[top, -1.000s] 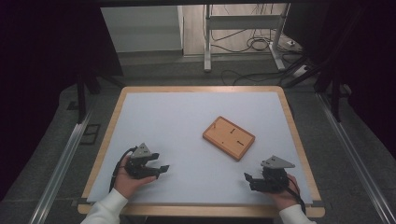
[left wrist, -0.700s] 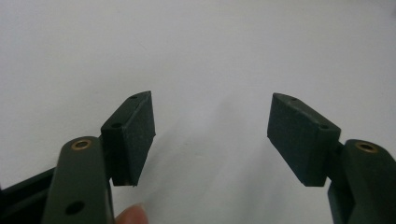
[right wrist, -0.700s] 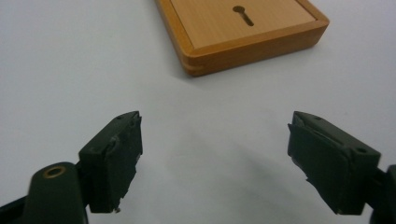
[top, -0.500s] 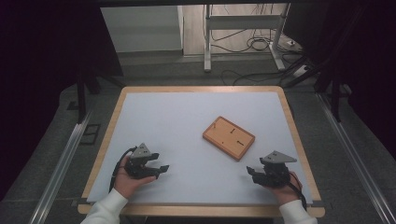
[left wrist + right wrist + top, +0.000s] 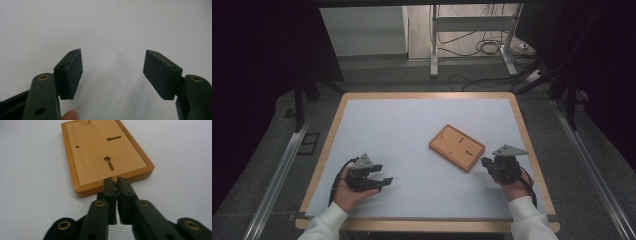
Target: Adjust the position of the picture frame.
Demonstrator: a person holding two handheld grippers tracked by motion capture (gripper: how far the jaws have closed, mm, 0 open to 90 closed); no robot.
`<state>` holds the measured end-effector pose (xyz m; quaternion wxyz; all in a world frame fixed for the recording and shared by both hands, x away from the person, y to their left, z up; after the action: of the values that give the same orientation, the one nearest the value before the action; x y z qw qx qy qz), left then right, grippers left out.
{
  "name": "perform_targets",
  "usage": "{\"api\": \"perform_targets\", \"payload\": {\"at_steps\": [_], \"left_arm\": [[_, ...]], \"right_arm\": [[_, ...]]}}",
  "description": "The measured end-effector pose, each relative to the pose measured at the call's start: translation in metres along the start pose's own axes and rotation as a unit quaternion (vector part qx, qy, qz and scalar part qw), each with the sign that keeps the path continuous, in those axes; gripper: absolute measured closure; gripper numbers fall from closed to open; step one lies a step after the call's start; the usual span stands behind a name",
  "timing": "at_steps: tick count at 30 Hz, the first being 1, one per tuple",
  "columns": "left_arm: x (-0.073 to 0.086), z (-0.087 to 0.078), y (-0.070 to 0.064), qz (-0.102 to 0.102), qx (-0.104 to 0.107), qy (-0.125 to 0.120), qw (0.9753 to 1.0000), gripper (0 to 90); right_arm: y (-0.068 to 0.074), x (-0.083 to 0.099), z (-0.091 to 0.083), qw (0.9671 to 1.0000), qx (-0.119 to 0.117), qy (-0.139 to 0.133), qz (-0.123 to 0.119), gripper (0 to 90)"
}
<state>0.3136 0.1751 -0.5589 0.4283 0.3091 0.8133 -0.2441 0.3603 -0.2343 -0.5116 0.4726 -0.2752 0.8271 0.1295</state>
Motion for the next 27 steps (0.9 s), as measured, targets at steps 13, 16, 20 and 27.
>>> {"api": "perform_targets", "payload": {"at_steps": [13,16,20,27], "left_arm": [[0.0,0.0,0.0,-0.001,-0.001,0.002,1.0,30.8],[0.0,0.0,0.001,-0.002,0.0,0.001,1.0,30.8],[0.0,0.0,0.002,-0.003,0.001,0.001,1.0,30.8],[0.0,-0.001,0.002,-0.004,0.002,0.0,1.0,30.9]], "right_arm": [[-0.028,-0.016,0.034,0.9989,0.022,0.04,-0.013,89.8],[-0.032,-0.019,0.044,0.9983,0.026,0.049,-0.019,89.9],[-0.037,-0.024,0.057,0.9979,0.032,0.054,-0.017,89.9],[-0.041,-0.03,0.069,0.9974,0.035,0.061,-0.012,89.9]]}}
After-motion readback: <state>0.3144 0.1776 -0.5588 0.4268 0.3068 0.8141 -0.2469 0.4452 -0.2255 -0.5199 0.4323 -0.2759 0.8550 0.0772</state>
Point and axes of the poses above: each handheld gripper's, and its own axes: z roughly forward along the jaws, x roughly out of its underside, y roughly to its left, the point moved 4 cm from there along z, roughly forward along the jaws, and after that the axes turned 9 degrees about -y, right-handed, at the moved point
